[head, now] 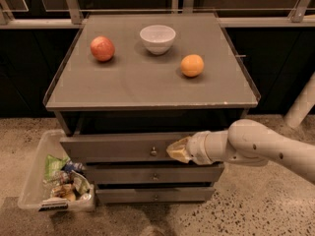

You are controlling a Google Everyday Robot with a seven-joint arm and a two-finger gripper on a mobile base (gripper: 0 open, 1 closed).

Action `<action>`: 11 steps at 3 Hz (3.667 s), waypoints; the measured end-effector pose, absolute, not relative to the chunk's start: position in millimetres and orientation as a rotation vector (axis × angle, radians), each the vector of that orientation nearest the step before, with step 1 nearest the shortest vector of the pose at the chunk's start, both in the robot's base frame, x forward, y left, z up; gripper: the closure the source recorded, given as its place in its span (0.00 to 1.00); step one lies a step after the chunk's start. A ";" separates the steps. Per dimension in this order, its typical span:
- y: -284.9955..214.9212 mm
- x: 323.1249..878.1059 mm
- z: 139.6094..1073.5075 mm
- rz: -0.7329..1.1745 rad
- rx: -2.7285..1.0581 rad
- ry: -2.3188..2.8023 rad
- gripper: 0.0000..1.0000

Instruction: Close top drawer

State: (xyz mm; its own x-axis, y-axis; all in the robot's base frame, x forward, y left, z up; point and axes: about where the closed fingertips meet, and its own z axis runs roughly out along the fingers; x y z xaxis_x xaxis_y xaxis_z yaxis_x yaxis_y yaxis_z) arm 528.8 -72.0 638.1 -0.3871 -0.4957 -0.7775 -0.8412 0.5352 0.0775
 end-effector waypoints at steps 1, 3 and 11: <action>-62.7 539.8 636.3 0.620 -1.095 2.040 1.00; -52.2 550.1 636.6 0.631 -1.127 2.016 1.00; -142.4 486.4 664.1 0.551 -1.008 2.159 0.00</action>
Offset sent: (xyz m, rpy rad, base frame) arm 0.0406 0.0273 0.0012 -0.0018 -0.0373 0.0695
